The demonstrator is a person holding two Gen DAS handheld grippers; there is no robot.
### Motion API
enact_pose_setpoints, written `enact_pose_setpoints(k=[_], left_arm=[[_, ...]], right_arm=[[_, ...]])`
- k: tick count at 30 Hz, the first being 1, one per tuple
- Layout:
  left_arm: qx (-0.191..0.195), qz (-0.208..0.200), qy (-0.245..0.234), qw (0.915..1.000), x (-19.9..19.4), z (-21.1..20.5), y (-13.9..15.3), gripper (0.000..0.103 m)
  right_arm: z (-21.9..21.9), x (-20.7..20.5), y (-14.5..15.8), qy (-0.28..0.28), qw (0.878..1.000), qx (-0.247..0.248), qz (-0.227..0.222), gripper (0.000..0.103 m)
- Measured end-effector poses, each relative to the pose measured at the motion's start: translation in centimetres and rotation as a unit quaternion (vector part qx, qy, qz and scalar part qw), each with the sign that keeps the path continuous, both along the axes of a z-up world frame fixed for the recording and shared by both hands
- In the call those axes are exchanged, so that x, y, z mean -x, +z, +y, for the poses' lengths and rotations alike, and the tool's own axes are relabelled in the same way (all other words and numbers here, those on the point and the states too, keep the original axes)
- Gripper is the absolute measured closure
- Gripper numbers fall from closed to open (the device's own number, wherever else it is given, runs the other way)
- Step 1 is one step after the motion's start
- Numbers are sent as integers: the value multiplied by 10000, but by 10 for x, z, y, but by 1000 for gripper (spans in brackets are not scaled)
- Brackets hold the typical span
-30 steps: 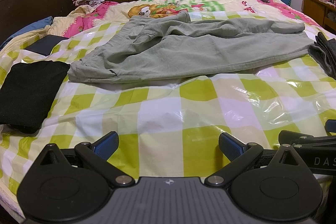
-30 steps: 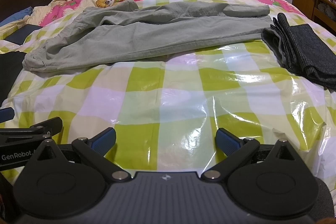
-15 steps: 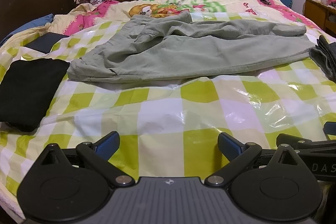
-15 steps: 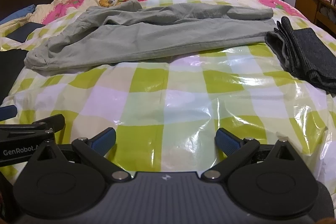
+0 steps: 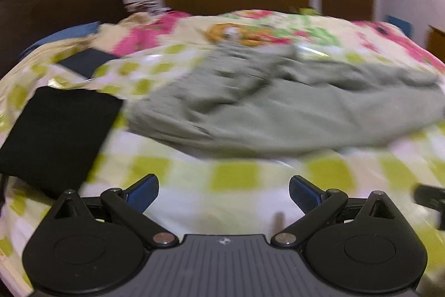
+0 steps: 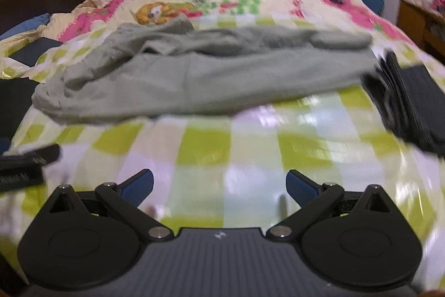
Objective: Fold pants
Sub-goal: 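Move both tools toward the grey trousers' waistband and hem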
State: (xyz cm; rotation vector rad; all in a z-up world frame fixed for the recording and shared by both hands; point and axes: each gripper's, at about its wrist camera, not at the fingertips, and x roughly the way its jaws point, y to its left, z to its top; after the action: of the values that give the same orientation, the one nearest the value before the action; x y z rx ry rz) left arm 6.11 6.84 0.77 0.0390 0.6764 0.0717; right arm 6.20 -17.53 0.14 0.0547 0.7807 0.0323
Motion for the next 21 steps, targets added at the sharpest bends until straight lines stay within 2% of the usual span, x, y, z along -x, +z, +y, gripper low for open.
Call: enact_pose_setpoints(k=[2,6,10,13,15,16,18,20,21], left_arm=[[105,-10,259,9996,-22,25,-1,0],[59,27,685,9976,-68,64,-12,0],[69,154,761,9970,-107,83,-27,0],[72,178,728,9972,-125,87,-35,0],[89,305,676,9972,-134,90,-43,14],[196,332,596,9975,-138,92,-47,27],[377,225,568,9974,-138,97,-46,36],[476,145,531,9973,-138,101,-43,51],[551,129,546,9969,-137,104,-42,54]], right_arm=[[11,-18,0,261,9996,122,-53,2],[40,-58,-6,834,9960,290,-116,3],[74,-93,-15,1386,9896,355,-137,3],[101,-110,-19,1833,9806,607,-321,3],[115,-120,-24,2069,9752,700,-345,3],[119,-125,-27,2137,9741,683,-287,4],[127,-134,-33,2280,9715,631,-126,22],[133,-139,-38,2390,9691,608,-31,33],[137,-139,-38,2416,9683,629,-53,37]])
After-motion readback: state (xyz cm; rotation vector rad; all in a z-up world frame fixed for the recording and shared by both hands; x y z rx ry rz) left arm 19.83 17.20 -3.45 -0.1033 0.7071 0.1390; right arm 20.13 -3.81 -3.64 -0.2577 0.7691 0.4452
